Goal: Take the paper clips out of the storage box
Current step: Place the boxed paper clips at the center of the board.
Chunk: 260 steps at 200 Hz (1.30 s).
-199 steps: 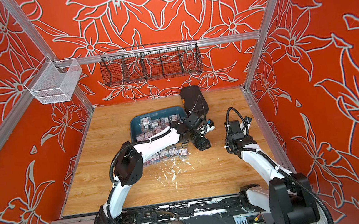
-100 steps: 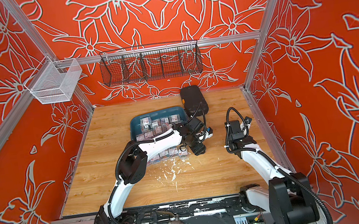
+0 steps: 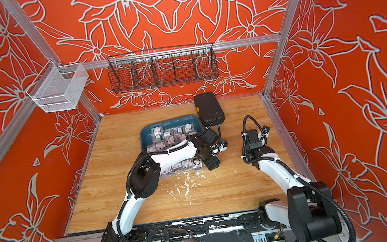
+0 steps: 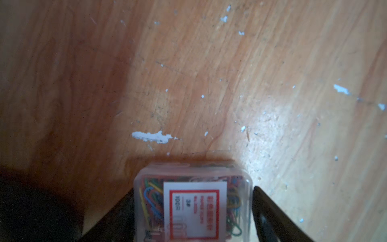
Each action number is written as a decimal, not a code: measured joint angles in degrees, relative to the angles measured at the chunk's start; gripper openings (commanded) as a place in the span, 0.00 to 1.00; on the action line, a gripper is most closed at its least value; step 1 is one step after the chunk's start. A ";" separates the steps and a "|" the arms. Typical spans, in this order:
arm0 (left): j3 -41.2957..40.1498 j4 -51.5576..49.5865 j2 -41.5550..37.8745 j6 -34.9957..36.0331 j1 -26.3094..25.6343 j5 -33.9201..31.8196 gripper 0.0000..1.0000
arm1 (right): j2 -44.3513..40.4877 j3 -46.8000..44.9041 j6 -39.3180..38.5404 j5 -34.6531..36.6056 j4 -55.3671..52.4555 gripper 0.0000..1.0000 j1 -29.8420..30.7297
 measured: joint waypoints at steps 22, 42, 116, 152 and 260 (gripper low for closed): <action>-2.03 0.20 -2.34 -0.92 0.02 0.13 0.90 | 2.69 1.03 0.98 -5.68 0.09 0.41 0.22; -4.15 0.57 -6.29 -1.88 0.00 0.44 0.91 | 4.87 0.87 2.14 -11.13 0.92 0.37 1.42; -25.07 11.78 -35.50 -11.74 0.00 -6.36 0.91 | 12.76 -0.66 6.99 -21.62 7.34 0.26 13.94; -36.46 15.21 -47.67 -20.11 0.07 -17.55 0.96 | 13.53 -1.88 9.55 -22.62 10.32 0.25 17.44; -66.49 16.76 -71.19 -43.12 18.84 -36.79 0.98 | 16.85 -0.57 11.37 -22.88 15.06 0.24 24.02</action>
